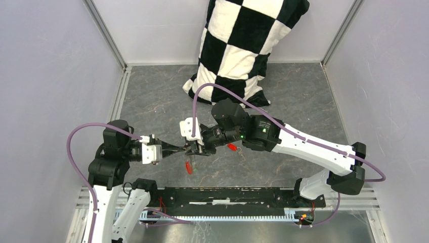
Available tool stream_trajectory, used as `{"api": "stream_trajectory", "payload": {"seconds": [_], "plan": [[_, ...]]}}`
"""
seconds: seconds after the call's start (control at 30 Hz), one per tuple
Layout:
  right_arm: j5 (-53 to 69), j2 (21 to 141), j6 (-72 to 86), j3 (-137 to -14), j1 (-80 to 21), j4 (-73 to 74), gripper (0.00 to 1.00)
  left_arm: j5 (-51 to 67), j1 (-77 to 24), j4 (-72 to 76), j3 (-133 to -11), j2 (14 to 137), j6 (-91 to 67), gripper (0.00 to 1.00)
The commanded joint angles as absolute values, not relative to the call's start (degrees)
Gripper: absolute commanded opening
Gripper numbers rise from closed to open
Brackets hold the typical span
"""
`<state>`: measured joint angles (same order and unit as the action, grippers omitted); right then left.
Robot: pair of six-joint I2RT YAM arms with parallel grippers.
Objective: Put the keys on the keyring
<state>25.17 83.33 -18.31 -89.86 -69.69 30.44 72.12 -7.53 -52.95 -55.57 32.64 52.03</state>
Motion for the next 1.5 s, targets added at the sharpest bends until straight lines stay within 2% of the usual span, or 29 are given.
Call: {"api": "stream_trajectory", "payload": {"seconds": [0.0,0.13,0.57,0.63,0.7,0.87,0.9,0.97,1.03,1.13,1.23,1.47], "plan": [[24.52,82.94,-18.72,-92.77,-70.03,28.75,0.34,73.48,-7.69,-54.18,-57.74,33.14,56.09,0.02],[24.13,83.42,-18.54,-92.98,-70.07,27.91,0.33,73.69,-7.74,-54.18,-57.51,33.13,55.87,0.02],[22.95,85.52,-18.54,-94.38,-70.35,28.93,0.18,73.65,-7.85,-54.22,-57.57,32.87,55.81,0.02],[22.68,85.66,-18.98,-94.73,-70.40,29.54,0.12,73.65,-7.91,-54.23,-57.65,32.81,55.76,0.02],[22.38,85.52,-19.41,-94.68,-70.42,29.62,0.01,73.65,-7.91,-54.17,-57.66,32.74,55.72,0.02],[21.07,83.64,-19.20,-91.89,-70.50,26.45,0.00,74.10,-7.91,-54.31,-57.82,32.61,55.30,0.02],[20.50,82.79,-18.87,-90.60,-70.46,24.61,0.00,74.24,-7.91,-54.32,-58.02,32.61,55.04,0.05],[20.52,80.40,-18.14,-86.37,-70.47,19.99,0.00,74.49,-7.91,-54.31,-58.51,32.68,54.01,0.19],[20.75,77.41,-16.28,-80.98,-70.25,12.20,0.00,74.81,-7.91,-54.27,-59.34,32.86,52.11,0.40],[21.29,72.71,-12.87,-73.22,-69.29,-0.28,0.00,73.96,-7.91,-50.83,-60.12,32.56,45.28,0.53],[21.88,68.92,-8.93,-65.85,-68.22,-13.14,0.00,71.59,-7.93,-49.56,-61.10,32.09,41.88,0.54],[25.16,66.92,3.44,-54.27,-66.80,-42.73,0.00,70.74,-7.91,-44.11,-60.05,31.41,30.21,0.45]]}}
